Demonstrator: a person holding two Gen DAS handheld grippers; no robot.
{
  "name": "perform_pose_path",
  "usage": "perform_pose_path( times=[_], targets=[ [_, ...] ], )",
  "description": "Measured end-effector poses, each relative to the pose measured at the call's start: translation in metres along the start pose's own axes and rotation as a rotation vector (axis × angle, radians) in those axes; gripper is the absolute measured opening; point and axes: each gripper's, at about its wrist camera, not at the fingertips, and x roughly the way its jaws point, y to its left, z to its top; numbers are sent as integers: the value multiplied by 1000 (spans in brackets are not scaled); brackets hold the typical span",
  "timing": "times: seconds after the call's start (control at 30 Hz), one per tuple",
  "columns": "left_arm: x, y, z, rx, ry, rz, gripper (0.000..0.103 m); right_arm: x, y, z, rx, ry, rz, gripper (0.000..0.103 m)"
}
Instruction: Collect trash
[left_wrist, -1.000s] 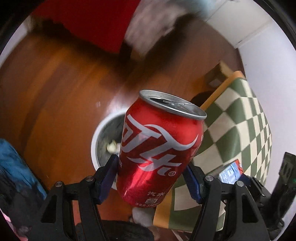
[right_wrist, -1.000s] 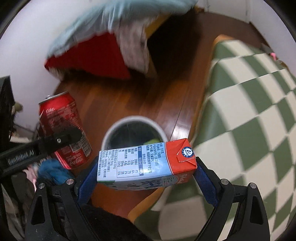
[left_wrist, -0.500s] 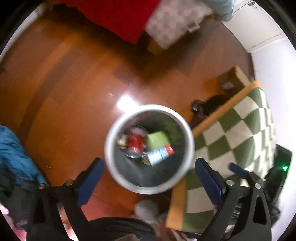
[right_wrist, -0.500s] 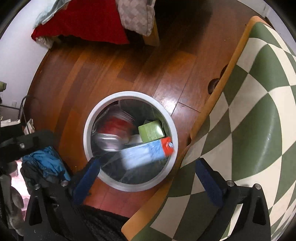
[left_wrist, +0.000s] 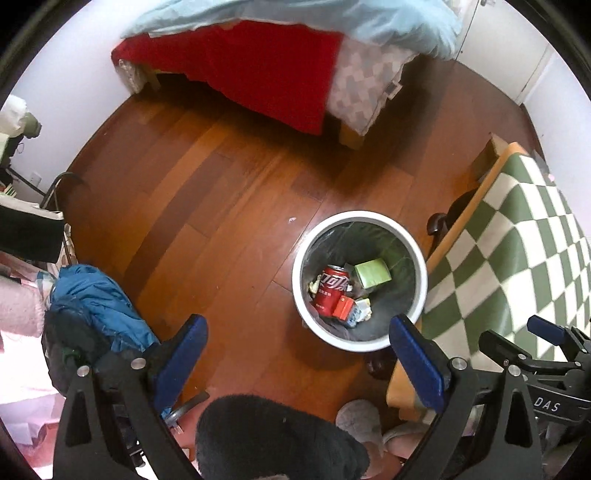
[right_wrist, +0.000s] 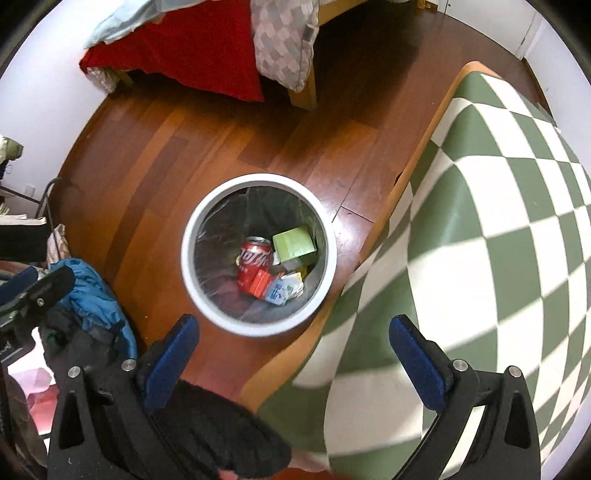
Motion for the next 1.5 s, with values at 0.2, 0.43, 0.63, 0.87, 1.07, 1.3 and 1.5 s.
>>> perform_pose_path(
  times=[0.2, 0.43, 0.63, 0.87, 1.07, 1.3, 1.5],
  targets=[
    [-57, -9, -18, 22, -73, -28, 100, -58, -1, -32, -9, -62, 52, 103],
    [-127, -12, -37, 33, -161, -97, 100, -140, 0, -64, -54, -146, 115, 103],
    [-179, -13, -47, 46, -210, -169, 100, -207, 0, -84, -84, -211, 171, 103],
    [-223, -5, -56, 48, -251, -244, 100, -265, 2, -102, -105, -245, 232, 103],
    [-251, 2, -63, 37, -268, -293, 100, -302, 9, -114, -133, -268, 276, 103],
    [-268, 12, -69, 16, -290, -318, 100, -332, 19, -120, -160, -282, 323, 103],
    [-271, 15, -73, 13, -293, -328, 100, -337, 22, -119, -168, -271, 325, 103]
  ],
)
